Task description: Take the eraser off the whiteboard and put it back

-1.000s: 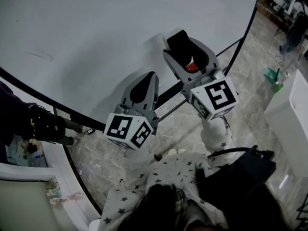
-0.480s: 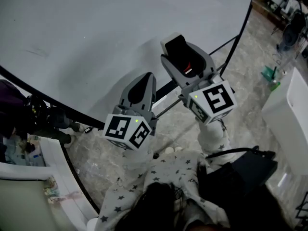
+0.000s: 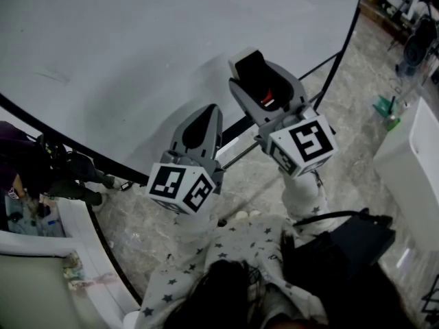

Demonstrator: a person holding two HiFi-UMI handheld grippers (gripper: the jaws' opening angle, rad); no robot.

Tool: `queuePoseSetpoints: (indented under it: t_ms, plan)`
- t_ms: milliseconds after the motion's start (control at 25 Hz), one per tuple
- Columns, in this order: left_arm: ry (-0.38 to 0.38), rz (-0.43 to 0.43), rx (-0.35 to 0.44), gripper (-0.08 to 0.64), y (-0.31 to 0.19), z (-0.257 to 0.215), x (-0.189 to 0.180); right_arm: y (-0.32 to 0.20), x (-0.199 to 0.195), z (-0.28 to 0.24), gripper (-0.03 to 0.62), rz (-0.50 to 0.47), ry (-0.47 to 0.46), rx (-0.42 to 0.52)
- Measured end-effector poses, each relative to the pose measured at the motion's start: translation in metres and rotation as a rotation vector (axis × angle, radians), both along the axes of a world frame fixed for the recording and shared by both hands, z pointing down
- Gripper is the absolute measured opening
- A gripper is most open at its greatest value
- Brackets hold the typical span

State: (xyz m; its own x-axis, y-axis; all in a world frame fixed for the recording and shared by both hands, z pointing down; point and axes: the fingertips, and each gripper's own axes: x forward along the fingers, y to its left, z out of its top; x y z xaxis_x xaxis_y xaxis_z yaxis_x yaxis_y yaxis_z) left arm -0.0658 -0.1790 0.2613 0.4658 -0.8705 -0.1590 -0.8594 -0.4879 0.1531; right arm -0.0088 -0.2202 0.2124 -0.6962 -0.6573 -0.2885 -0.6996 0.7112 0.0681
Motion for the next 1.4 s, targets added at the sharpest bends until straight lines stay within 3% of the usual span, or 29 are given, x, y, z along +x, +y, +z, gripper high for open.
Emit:
queuePoseSetpoints:
  t_ms: [640,1040,1240,1400]
  plan:
    - [-0.005,-0.011,0.027,0.002,-0.009,-0.014,-0.004,-0.008,-0.005,-0.011,0.259,-0.016,0.01,0.032]
    - [-0.004,-0.024,0.022,0.002,-0.036,-0.025,-0.018,-0.036,-0.027,-0.038,0.259,-0.044,0.016,0.094]
    - [0.004,-0.032,0.018,0.002,-0.049,-0.026,-0.048,-0.053,-0.064,-0.046,0.259,-0.056,0.03,0.13]
    - [-0.001,-0.037,0.028,0.002,-0.048,-0.03,-0.054,-0.053,-0.07,-0.054,0.259,-0.039,0.03,0.164]
